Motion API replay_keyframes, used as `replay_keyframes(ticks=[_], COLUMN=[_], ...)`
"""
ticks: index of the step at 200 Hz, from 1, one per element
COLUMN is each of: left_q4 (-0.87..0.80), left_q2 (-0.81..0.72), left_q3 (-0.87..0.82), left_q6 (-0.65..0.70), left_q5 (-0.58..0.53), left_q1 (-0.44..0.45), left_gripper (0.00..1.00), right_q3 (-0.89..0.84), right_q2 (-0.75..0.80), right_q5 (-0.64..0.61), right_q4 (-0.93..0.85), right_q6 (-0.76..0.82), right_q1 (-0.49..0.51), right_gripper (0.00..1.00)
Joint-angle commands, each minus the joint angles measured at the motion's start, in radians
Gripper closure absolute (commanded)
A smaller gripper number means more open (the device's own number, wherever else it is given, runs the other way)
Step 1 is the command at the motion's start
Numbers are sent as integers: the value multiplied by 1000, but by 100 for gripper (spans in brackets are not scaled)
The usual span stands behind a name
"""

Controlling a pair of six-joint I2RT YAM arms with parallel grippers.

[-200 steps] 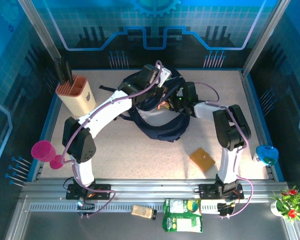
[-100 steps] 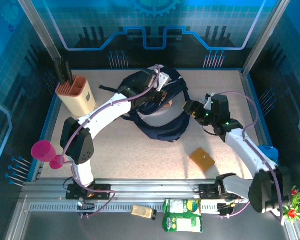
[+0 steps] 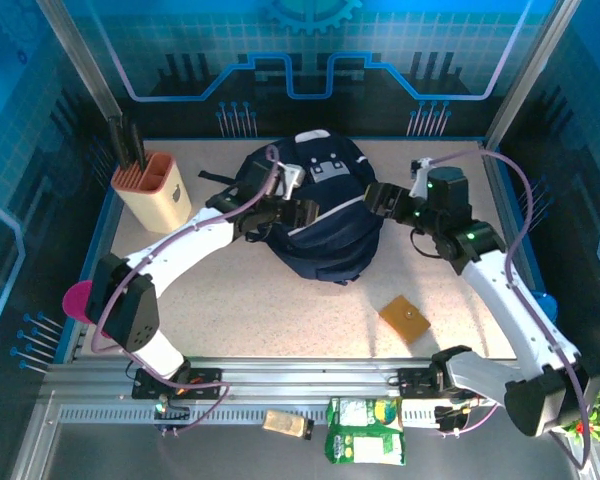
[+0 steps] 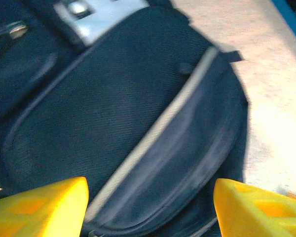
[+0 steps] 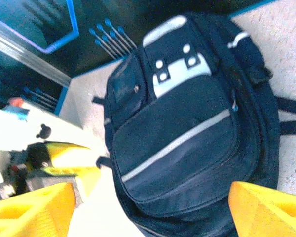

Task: Pack the student bag
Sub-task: Close the student bag at the top-center of the table, then rotate the student bag at the top-center of the table.

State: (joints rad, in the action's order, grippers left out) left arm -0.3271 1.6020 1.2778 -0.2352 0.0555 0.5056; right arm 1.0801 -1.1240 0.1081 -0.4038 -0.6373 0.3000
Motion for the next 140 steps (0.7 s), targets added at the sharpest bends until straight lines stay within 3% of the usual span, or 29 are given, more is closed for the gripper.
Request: replay_keyframes(ticks=[1,42,72,95,140], left_q4=[14,156,313,354,389], left_q2=[-43,-1,84,158,229], left_q3=[-67,-176,-210,-178,-174], left_q6=[-160,-426,-563,-576,-488], left_q5=[-24,153,246,282,292], left_q1=[-88,-243,-318,-329,-331], left_gripper=[29,30,46,52,52], right_q3=[11,-10,-22,-33,-56], right_q2=[-39,-90,-113,-123,-125], right_q5=[-16,-5,11,19,25], right_q4=[-19,31,55,65,77], right_q6=[23,-16,-39,-54,-71], right_q1=[42,86,104,108,109], right_gripper=[17,17,17,17,17])
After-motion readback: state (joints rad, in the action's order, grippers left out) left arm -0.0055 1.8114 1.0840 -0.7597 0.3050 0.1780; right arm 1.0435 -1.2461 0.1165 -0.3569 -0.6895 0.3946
